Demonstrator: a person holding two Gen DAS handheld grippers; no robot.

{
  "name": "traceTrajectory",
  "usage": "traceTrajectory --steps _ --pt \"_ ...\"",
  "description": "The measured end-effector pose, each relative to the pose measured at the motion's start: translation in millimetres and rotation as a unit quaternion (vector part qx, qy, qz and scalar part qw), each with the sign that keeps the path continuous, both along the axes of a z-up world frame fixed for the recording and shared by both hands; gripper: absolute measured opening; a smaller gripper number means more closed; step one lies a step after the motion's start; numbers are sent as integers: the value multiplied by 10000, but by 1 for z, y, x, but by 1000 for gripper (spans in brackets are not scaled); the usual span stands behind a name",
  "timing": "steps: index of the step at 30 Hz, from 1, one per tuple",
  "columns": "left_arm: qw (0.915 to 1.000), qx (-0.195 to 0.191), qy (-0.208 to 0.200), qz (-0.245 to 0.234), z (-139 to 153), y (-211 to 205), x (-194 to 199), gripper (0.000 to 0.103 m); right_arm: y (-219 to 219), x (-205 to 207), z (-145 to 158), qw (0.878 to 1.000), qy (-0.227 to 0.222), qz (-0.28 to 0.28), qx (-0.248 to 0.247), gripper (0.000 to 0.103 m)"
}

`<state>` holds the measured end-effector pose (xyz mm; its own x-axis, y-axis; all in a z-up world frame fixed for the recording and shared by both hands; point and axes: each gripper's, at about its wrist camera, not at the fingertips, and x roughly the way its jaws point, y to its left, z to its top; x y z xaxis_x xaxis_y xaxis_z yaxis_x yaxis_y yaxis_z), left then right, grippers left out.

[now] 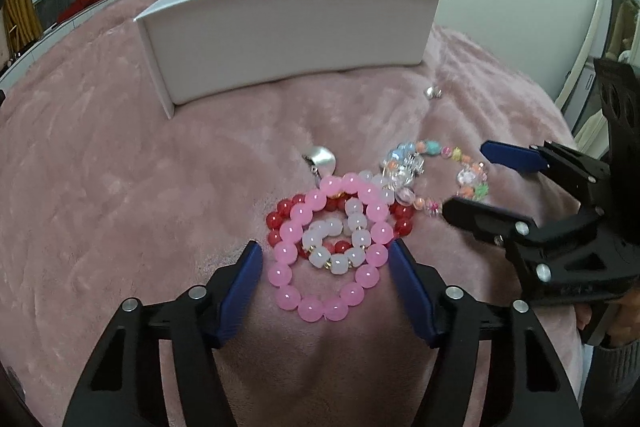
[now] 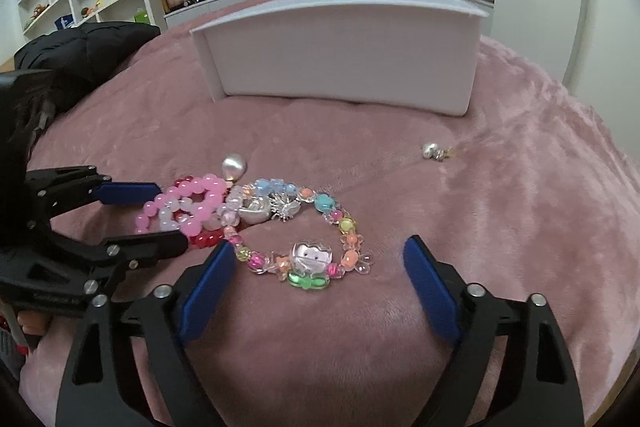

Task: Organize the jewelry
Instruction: 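Grasp the pink bead bracelet with the left tool while the right tool grasps the colorful charm bracelet, then lift both held bracelets and carry them over the white box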

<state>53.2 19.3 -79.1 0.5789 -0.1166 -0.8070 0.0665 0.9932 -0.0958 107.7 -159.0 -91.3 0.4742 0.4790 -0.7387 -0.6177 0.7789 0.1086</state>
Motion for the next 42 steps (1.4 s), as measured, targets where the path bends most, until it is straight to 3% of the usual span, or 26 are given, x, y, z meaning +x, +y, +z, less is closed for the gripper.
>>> traceTrajectory --steps 3,6,8,9,11,13,17,42 --pt "9999 95 53 -10 -1 -3 0 56 -3 2 -2 9999 64 7 91 82" --pt "9999 150 69 -12 -1 -5 0 52 -7 -1 -1 9998 33 -14 182 68" --pt "9998 157 77 -10 0 -4 -2 47 -10 -2 0 9998 6 -47 193 54" --pt "9998 165 92 -15 1 -4 -2 41 -12 -2 1 9998 10 -34 220 52" --pt "9998 149 114 -21 3 -3 -3 35 -14 -6 2 9996 -11 -52 273 31" --pt "9998 153 112 -26 5 -1 -5 30 -17 -8 5 9994 -23 -31 347 22" --pt "9999 133 45 -17 12 -2 -9 18 -21 -15 12 9987 -92 -44 490 22" --pt "9977 -335 -590 53 73 -4 -30 17 -53 -26 80 9891 -566 20 1356 22"
